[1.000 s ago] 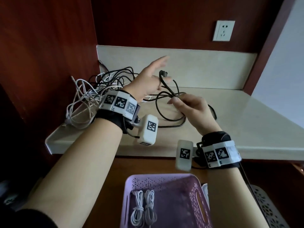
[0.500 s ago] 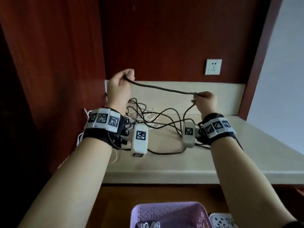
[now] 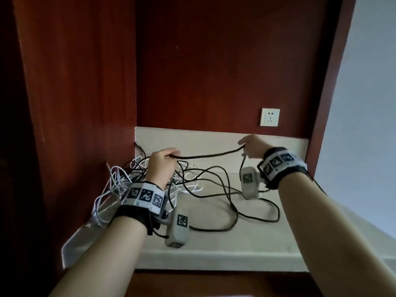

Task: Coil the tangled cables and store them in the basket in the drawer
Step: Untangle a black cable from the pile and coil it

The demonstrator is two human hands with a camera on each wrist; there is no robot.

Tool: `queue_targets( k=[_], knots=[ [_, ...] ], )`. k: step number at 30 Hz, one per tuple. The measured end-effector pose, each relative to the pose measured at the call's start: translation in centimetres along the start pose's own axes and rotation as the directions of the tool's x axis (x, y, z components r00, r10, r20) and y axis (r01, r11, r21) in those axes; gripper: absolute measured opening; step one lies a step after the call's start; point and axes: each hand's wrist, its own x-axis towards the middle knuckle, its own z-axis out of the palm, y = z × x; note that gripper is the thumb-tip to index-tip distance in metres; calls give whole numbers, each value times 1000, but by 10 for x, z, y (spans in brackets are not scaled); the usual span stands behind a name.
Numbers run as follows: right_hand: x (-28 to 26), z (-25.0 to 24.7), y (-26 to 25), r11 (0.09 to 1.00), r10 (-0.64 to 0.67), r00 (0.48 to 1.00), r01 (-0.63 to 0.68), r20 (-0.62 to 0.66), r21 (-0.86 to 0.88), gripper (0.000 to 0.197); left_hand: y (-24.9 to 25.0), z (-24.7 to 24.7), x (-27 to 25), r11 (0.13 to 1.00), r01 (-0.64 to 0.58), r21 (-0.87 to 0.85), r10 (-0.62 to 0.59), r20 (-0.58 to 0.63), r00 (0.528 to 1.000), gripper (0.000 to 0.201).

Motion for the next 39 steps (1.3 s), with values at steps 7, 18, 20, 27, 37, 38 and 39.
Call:
queue_targets(
  k=[7,18,20,27,37,38,39],
  knots=[
    [-50,71,27,989,-118,993,119,-13,86,53,-23,11,-7,981,62,184,-71,42,997,23],
    [-106,130,33,874,-455,843,484,-286,37,56,-16,5,-66,989,-116,87,-5,822,569,29],
    [-104,130,38,861,-471,803,509,-366,8,36,-16,2,-72,999,21,-28,9,783,622,29],
    [-114,115,32,825,-301,809,487,-505,288,9,-12,-11,-87,866,401,-299,67,864,499,31],
    [-140,141,-14,880,-471,882,471,26,-55,18,11,-17,-84,607,328,-724,207,543,814,36],
    [-142,146,-16,867,-493,867,497,72,-43,22,9,-21,-79,552,310,-774,144,455,879,35],
    [-144,147,-17,870,-487,865,492,122,-18,28,7,-28,-74,523,263,-811,86,358,930,33]
  ],
)
